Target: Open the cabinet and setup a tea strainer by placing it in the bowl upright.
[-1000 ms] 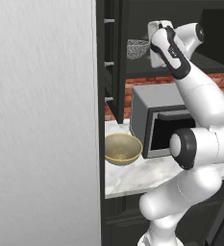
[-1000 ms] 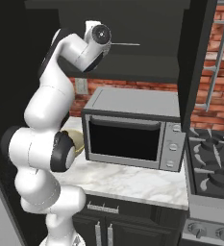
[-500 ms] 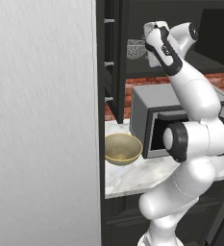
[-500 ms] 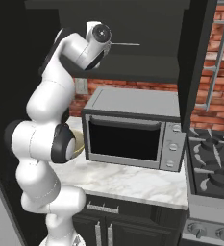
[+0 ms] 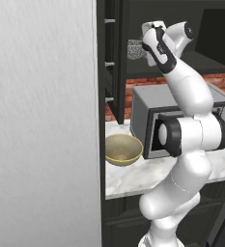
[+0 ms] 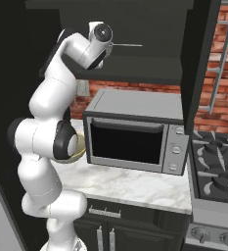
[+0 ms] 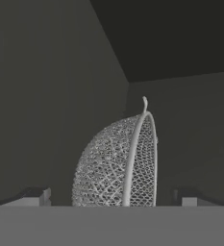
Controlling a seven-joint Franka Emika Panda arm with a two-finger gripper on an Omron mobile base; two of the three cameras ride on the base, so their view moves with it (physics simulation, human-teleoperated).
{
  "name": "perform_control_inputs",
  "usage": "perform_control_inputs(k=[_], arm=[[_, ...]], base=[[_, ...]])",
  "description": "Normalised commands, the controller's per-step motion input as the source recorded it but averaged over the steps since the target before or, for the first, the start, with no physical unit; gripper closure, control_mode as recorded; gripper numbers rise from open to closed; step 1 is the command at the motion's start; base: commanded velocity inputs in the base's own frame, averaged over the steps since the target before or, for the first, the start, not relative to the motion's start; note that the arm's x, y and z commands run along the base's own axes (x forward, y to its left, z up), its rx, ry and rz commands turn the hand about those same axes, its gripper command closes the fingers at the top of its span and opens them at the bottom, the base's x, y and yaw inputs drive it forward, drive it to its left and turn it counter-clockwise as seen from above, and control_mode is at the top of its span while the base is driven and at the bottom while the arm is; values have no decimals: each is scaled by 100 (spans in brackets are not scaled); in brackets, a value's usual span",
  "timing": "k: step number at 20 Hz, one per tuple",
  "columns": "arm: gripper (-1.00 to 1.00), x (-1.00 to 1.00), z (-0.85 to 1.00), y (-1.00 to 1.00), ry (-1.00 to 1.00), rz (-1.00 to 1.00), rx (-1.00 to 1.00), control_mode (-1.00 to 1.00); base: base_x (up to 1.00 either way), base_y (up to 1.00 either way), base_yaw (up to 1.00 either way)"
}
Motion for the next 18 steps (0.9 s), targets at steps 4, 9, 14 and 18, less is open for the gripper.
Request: perform_control_inputs(k=[4, 9, 14, 18], arm=[[-100, 23, -2, 0, 0, -3, -2, -100], [-100, 28, -3, 0, 0, -1, 0, -100], [-100, 19, -5, 0, 2, 0, 0, -100], [-100, 0, 0, 0, 0, 0, 0, -100]], base=[[0, 0, 0], [0, 0, 0], [0, 0, 0], [0, 0, 0]])
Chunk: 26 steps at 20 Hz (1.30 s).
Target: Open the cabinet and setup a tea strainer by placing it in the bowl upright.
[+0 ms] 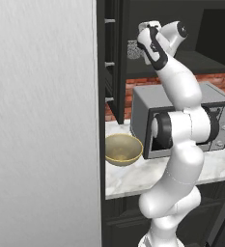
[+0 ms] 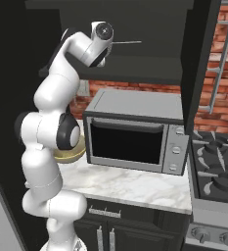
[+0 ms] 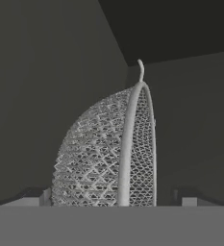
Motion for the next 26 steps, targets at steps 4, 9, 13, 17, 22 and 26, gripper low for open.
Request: perform_control_inputs(k=[4, 9, 13, 17, 22, 26], arm=[[100, 0, 0, 0, 0, 0, 0, -100], [100, 0, 0, 0, 0, 0, 0, -100], [100, 0, 0, 0, 0, 0, 0, -100], [100, 0, 0, 0, -1, 0, 2, -100], [100, 0, 0, 0, -2, 0, 1, -100], [100, -8, 0, 0, 0, 0, 0, -100]], base=[[0, 0, 0], [0, 0, 0], [0, 0, 0], [0, 0, 0], [0, 0, 0], [0, 0, 0]])
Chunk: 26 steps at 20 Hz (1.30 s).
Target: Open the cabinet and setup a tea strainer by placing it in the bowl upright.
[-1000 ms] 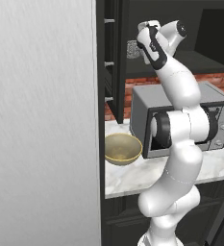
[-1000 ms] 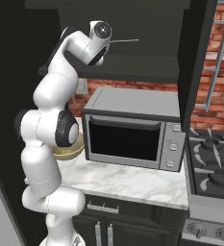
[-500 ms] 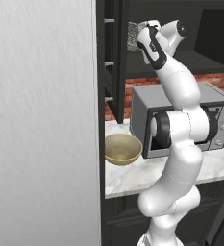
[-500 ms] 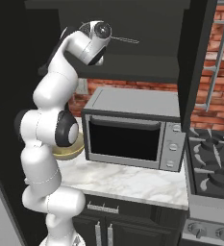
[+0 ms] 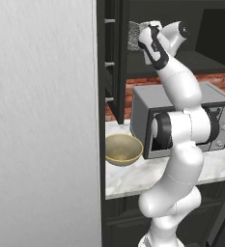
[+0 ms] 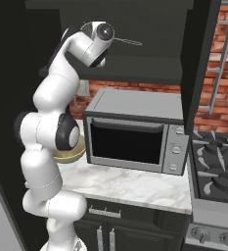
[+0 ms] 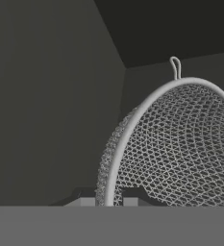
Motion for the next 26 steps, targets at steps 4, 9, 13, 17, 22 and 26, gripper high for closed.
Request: perform_control_inputs(k=[4, 9, 13, 17, 22, 26], arm=[[100, -37, 0, 0, -1, 0, 0, -100], [100, -75, 0, -5, -8, 0, 0, -100], [100, -95, 0, -4, -9, 0, 0, -100], [100, -100, 1, -1, -8, 0, 0, -100], [100, -99, 6, -1, 0, 0, 0, -100], [100, -100, 5, 0, 1, 0, 0, -100]], base=[[0, 0, 0], [0, 0, 0], [0, 0, 0], [0, 0, 0], [0, 0, 0], [0, 0, 0]])
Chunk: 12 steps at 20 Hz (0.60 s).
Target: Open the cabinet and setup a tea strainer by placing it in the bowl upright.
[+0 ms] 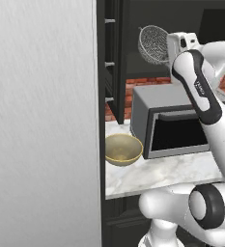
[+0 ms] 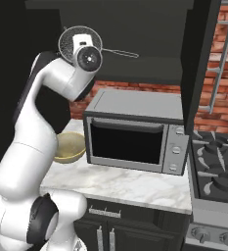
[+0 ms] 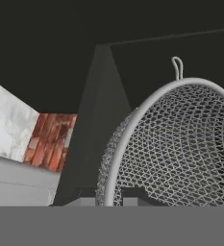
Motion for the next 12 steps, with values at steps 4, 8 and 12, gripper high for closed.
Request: perform_control_inputs(k=[4, 8, 12], arm=[[100, -100, 8, 0, 7, 0, 0, -100], [100, -81, 5, 0, 21, -7, 0, -100], [100, -38, 0, 0, 30, -10, 6, -100]], base=[[0, 0, 0], [0, 0, 0], [0, 0, 0]])
